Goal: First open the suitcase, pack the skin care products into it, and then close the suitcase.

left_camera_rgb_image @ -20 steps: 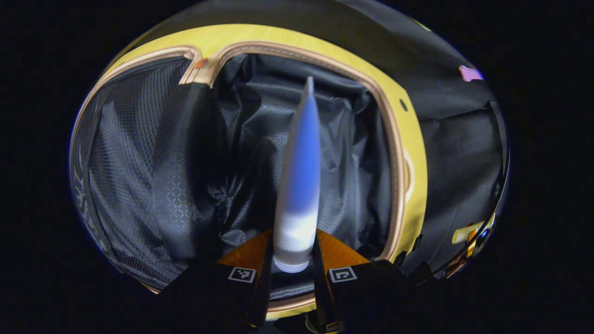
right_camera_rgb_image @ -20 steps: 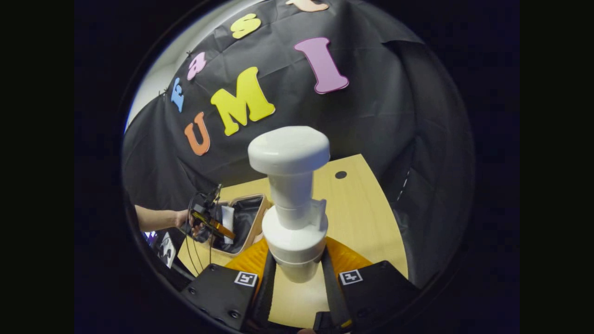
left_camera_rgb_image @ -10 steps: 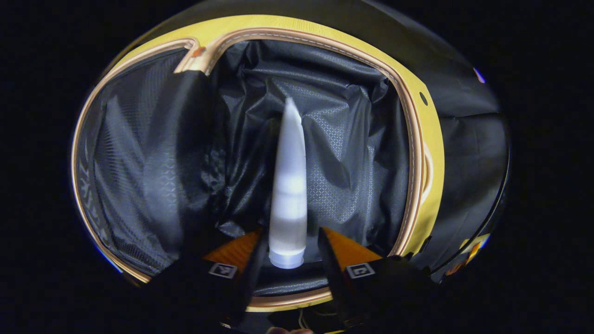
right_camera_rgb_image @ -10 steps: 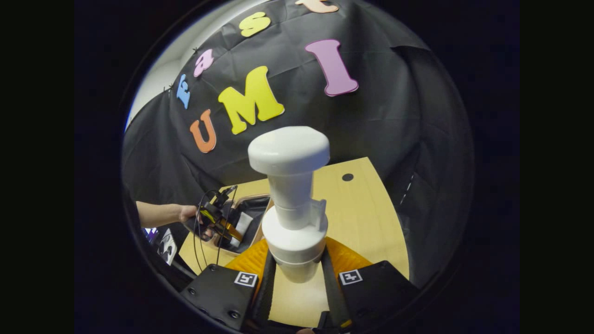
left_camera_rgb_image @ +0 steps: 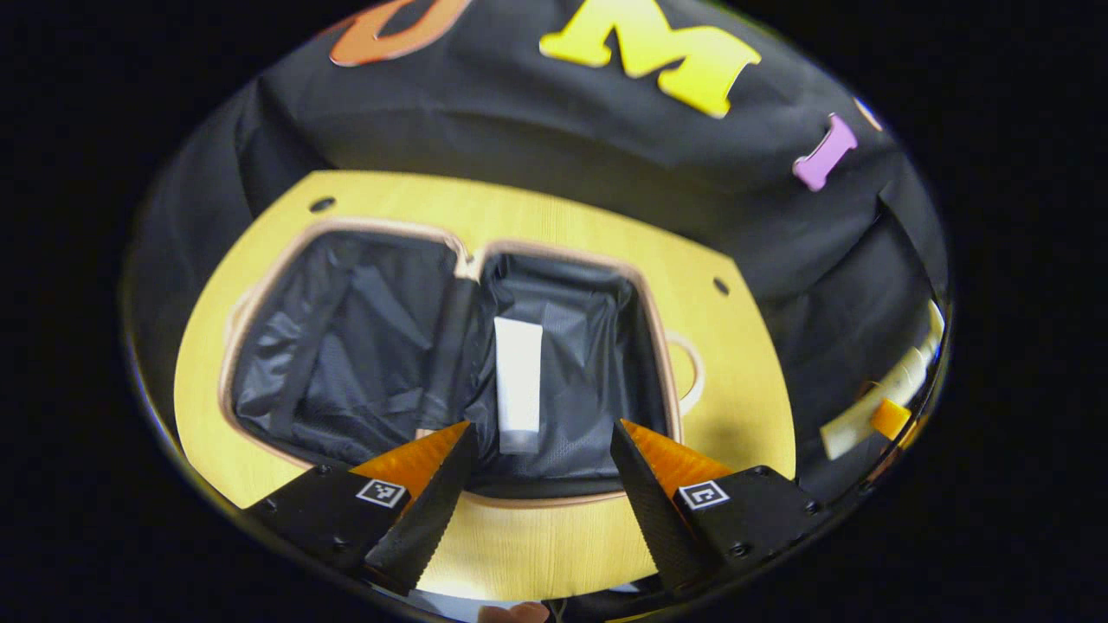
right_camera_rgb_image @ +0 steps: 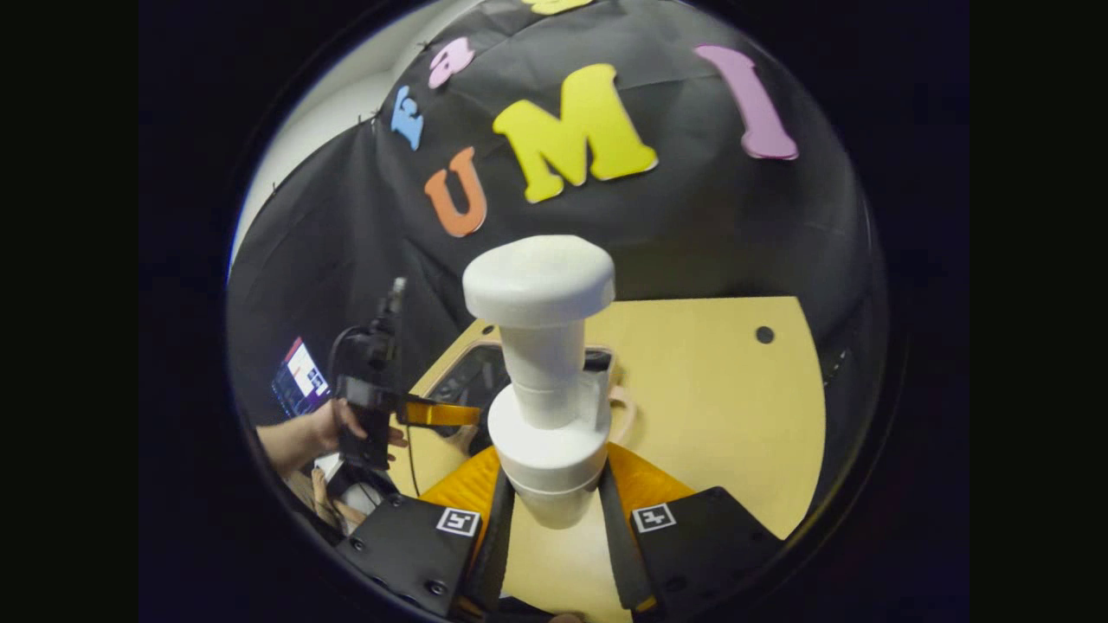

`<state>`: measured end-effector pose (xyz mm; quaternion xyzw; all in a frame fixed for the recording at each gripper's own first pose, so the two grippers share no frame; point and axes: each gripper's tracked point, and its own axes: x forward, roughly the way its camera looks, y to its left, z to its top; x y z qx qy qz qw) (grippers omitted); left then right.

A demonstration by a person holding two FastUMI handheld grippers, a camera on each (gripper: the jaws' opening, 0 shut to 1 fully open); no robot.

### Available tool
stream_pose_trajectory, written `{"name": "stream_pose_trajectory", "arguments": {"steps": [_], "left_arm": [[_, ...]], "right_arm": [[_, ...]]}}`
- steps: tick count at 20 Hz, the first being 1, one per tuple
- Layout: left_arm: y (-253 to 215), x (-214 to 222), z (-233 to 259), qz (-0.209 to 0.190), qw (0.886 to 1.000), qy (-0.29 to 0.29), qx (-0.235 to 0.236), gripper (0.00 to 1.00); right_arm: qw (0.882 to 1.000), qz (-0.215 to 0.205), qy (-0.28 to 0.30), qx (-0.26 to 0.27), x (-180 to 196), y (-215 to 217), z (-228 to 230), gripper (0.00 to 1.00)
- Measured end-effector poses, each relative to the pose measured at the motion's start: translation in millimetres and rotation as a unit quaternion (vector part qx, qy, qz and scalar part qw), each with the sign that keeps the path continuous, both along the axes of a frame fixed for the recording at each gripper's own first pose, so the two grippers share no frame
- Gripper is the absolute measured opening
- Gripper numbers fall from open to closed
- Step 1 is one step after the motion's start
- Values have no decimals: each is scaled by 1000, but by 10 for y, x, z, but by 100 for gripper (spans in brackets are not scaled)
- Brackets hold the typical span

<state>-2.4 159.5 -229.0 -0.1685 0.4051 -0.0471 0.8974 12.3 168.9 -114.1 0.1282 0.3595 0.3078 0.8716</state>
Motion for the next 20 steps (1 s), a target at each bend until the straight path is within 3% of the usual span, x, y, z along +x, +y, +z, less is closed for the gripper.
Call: {"name": "stream_pose_trajectory", "arguments": {"steps": [3,7,12,15,20], "left_arm": [[80,-321,176,44,995,-95,4,98],[82,-934,386,70,986,-149,2,98],[310,-1505,364,127,980,-149,-19,98],[535,-1717,319,167,975,-142,-28,98],[718,-1910,296,208,968,-135,-45,98]], "right_arm": [[998,50,38,-24,242,574,-204,47],[985,63,151,-48,482,1174,-757,47],[943,12,309,-125,551,1405,-1724,47],[922,-26,355,-150,547,1412,-2041,47],[902,-91,388,-169,682,1366,-2265,47]]}}
